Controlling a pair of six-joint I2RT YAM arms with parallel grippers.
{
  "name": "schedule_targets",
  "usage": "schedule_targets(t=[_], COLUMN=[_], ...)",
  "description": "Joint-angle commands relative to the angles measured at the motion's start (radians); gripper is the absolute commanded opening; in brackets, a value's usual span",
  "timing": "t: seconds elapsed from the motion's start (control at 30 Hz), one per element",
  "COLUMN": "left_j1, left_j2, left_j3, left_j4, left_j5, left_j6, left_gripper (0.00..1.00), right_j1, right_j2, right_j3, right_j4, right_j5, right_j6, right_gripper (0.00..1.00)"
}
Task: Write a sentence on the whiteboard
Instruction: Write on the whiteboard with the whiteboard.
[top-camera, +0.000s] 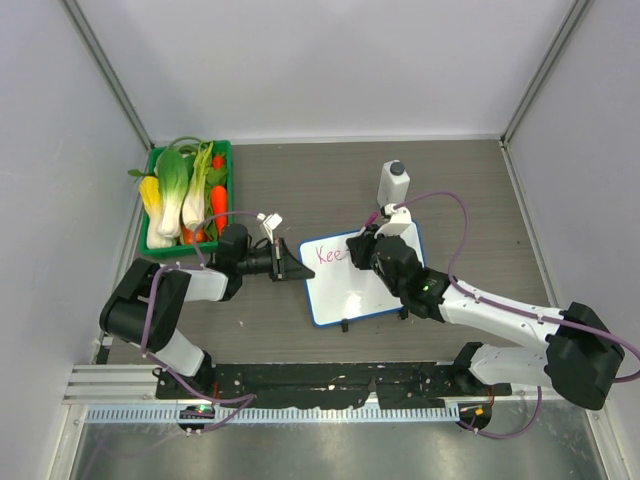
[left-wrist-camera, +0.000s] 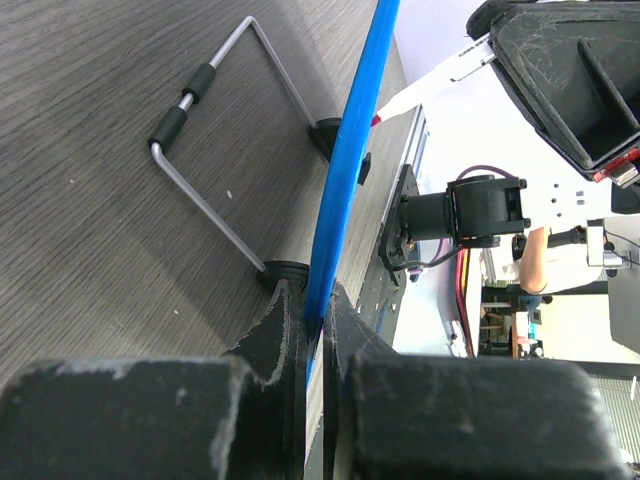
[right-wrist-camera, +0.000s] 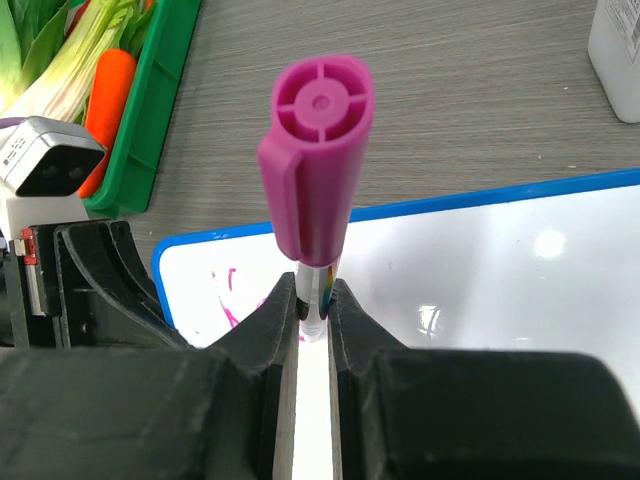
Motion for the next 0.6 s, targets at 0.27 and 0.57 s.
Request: schedule_targets(t=[0.27, 0.57], left_j1=[-0.018, -0.018], left_j2=[0.012, 0.009], left_j3=[0.013, 0.017], left_j4=[-0.051, -0.054], left_j5=[-0.029, -0.029], left_j6=[0.012, 0.012], left_gripper=[0.00, 0.00], right_j1=[-0.001, -0.003], right_j2=[-0.055, -0.015], right_j3=[0.069, 0.101], right_j4=[-0.013, -0.008], right_j5=[0.065, 0.085], right_j6=[-0.045, -0.066], right_gripper=[0.01, 0.01])
